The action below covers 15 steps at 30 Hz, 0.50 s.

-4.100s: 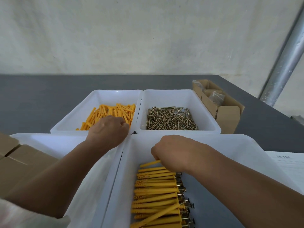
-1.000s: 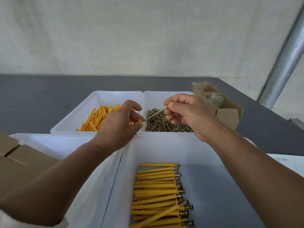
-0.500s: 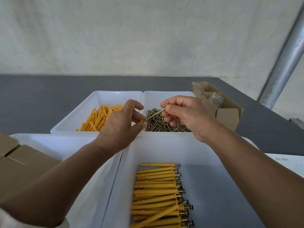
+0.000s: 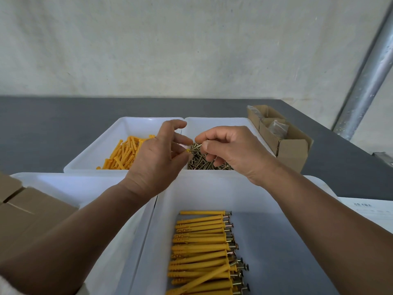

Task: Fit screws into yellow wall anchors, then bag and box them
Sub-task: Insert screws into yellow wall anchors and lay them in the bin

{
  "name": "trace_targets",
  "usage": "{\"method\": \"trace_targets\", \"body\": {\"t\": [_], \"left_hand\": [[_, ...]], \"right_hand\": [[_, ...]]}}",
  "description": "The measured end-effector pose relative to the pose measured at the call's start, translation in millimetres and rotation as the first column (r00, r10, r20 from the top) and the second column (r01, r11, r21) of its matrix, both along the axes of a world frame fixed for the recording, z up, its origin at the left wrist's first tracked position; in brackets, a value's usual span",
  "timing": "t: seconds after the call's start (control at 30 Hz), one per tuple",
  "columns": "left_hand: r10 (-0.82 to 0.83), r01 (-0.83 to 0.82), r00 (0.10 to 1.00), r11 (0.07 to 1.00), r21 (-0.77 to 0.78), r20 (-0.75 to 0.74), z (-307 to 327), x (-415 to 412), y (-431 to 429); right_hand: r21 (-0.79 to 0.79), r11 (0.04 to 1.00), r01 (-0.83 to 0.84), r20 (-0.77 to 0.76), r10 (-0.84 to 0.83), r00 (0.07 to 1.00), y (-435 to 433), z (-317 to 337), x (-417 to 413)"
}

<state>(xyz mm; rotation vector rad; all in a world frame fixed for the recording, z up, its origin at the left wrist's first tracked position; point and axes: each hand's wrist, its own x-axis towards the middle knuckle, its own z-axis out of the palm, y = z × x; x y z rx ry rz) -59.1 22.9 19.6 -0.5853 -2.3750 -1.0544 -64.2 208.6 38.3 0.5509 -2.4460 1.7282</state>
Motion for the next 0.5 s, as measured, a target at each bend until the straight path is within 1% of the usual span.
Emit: {"method": "trace_targets", "body": {"t": [0.07, 0.1, 0.2, 0.27, 0.37, 0.5], "left_hand": [[-0.011, 0.011, 1.0, 0.999, 0.035, 0.002, 2, 1, 2], [-0.018, 0.018, 1.0, 0.998, 0.054, 0.006, 2, 2, 3], [-0.038, 0.037, 0.999, 0.997, 0.065, 0.017, 2, 3, 5], [-0.059, 0.057, 0.998, 0.996, 0.064, 0.031, 2, 3, 6], [-0.061, 0.06, 0.998, 0.997, 0.048, 0.033, 1, 2, 5], [-0.062, 0.061, 0.997, 0.998, 0.034, 0.036, 0, 1, 3]], "right_hand": [[0.045, 0.999, 0.005, -0.018, -0.004, 1.0, 1, 0, 1], [0.096, 0.995, 0.019, -0.043, -0.015, 0.999, 1, 0, 1], [0.31, 0.947, 0.079, -0.162, -0.03, 0.986, -1, -1, 3], [0.45, 0.884, 0.129, -0.263, -0.006, 0.965, -5, -1, 4], [0.621, 0.76, 0.193, -0.391, 0.086, 0.916, -11, -1, 8], [0.745, 0.608, 0.275, -0.481, 0.203, 0.853, -12, 1, 15]]}}
